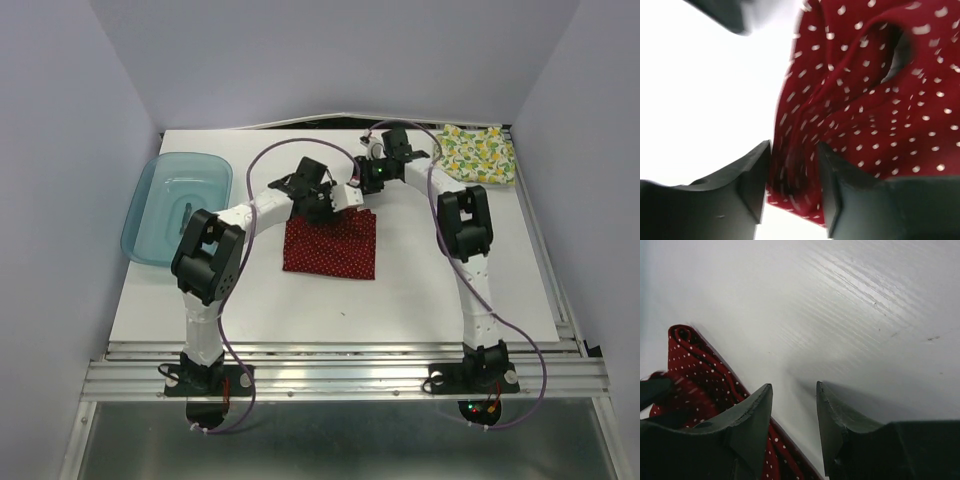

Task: Fold and stack the skirts
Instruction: Fold the skirt

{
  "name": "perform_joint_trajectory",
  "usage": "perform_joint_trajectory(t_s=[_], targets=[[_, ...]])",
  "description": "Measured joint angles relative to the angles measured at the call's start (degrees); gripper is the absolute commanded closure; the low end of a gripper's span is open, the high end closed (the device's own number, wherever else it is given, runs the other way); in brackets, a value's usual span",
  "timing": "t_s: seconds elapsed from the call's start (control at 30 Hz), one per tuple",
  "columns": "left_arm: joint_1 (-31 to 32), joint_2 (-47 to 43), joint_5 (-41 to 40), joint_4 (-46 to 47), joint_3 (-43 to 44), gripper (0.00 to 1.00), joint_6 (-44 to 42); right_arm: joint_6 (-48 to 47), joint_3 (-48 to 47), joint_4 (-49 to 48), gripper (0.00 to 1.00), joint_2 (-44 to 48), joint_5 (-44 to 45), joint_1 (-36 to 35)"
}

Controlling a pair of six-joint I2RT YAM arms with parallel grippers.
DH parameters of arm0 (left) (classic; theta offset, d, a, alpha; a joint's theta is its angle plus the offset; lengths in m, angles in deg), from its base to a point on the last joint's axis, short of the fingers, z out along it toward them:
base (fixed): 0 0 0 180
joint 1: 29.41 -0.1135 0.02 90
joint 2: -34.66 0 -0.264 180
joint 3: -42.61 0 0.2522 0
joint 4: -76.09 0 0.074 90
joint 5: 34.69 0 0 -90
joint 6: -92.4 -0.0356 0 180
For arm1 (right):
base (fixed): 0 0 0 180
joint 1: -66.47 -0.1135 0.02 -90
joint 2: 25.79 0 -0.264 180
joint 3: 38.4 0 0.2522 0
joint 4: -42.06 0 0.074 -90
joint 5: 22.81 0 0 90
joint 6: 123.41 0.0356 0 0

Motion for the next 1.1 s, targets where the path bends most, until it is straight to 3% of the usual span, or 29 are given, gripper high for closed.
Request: perform_joint_trajectory(t_s=[0.1, 0.13, 0.23, 0.43, 0.53, 0.67, 0.83, 1.1], targets=[[-0.5, 0.0, -0.7, -1.1, 4.7, 0.32, 1.1, 0.2, 1.1, 0.3, 0.52, 0.7, 0.2, 0.7], [-0.7, 0.0, -0.9, -1.2, 6.6, 0.18, 1.8, 0.2, 1.6, 0.5, 0.52, 1.3, 0.4, 0.9], [-1.8, -0.7, -1.6, -2.0, 11.4, 0.16, 3.6, 0.1, 2.0, 1.4, 0.53, 3.5, 1.0, 2.1], [-6.3, -4.9, 0.7, -4.3, 18.9, 0.24, 9.6, -2.8, 3.9, 1.6, 0.54, 12.9, 1.4, 5.3], [-8.2, -7.0, 4.3, -6.8, 19.4, 0.31, 12.2, -6.6, 4.4, 2.3, 0.56, 17.9, -0.3, 5.7], [-9.8, -7.7, 10.1, -8.9, 17.1, 0.31, 16.2, -13.7, 5.1, 4.8, 0.57, 20.2, -0.9, 3.5], [-11.3, -3.6, 17.9, -11.2, 14.9, 0.34, 22.2, -24.2, 9.5, 10.4, 0.57, 20.2, 0.7, -2.0], [-13.7, 3.3, 24.8, -12.4, 14.3, 0.38, 26.4, -29.9, 15.0, 12.9, 0.57, 20.1, 2.1, -5.6]])
